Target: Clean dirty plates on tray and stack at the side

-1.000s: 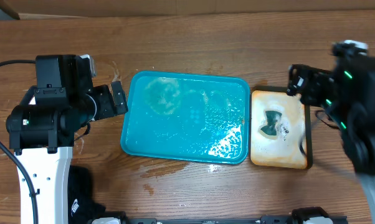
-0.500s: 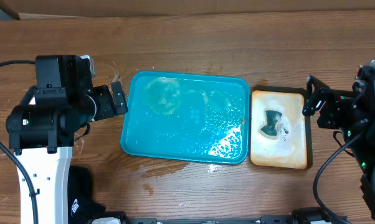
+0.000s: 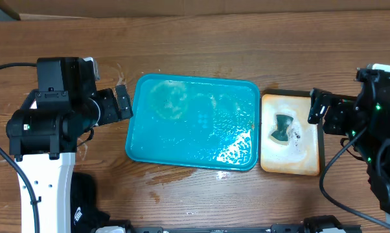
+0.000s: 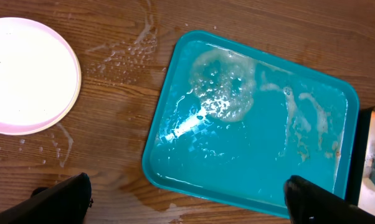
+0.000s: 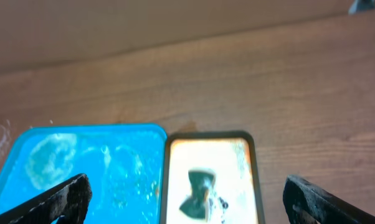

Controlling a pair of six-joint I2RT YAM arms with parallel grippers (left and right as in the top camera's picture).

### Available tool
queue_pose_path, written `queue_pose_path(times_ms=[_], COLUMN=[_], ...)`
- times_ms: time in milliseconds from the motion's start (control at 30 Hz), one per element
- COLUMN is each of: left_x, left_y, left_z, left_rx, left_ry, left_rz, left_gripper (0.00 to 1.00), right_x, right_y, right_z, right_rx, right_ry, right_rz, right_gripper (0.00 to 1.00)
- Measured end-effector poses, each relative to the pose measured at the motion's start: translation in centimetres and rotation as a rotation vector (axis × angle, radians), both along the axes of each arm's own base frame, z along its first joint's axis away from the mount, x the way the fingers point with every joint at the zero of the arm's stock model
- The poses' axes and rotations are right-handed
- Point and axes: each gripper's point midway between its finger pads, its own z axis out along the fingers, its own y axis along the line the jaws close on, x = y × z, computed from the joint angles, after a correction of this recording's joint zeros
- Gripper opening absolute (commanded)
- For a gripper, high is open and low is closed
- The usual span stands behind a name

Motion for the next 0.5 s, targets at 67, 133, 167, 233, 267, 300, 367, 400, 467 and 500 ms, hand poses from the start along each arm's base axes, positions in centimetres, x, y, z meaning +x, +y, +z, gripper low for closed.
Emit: queue_pose_path(times_ms=[67,133,167,233,267,300,367,400,467,500], left_x=[0.0,0.0,0.0,0.0,0.0,0.0,0.0,0.0,0.0,0.0], left_y=[0.0,0.0,0.0,0.0,0.0,0.0,0.0,0.0,0.0,0.0], left_z=[0.0,0.0,0.0,0.0,0.0,0.0,0.0,0.0,0.0,0.0], left_rx=[0.0,0.0,0.0,0.0,0.0,0.0,0.0,0.0,0.0,0.0], left_ry=[0.0,0.0,0.0,0.0,0.0,-0.001,0.0,-0.001,0.0,0.0], left_rz=[0.0,0.0,0.0,0.0,0.0,0.0,0.0,0.0,0.0,0.0], left_gripper=[1.0,1.0,1.0,1.0,1.0,1.0,1.0,1.0,1.0,1.0], right_x=[0.2,0.4,0.6,0.8,0.9,1.0,1.2,1.2,1.2,1.2], right_y=[0.0,0.0,0.0,0.0,0.0,0.0,0.0,0.0,0.0,-0.1], right_z=[-0.6,-1.2,-1.4,-1.6,-1.7,-1.6,-1.4,-1.4,-1.3,-1.3], right_rx=[-0.003,-0.005,-0.007,-0.009,-0.009,-0.01,-0.014,-0.016,-0.023,-0.024], right_ry=[0.027,0.051,0.058,0.069,0.071,0.067,0.056,0.053,0.051,0.051], right_rz=[-0.001,-0.001,-0.002,-0.003,-0.003,-0.005,-0.003,-0.002,0.002,0.002], right_gripper=[1.0,1.0,1.0,1.0,1.0,1.0,1.0,1.0,1.0,1.0])
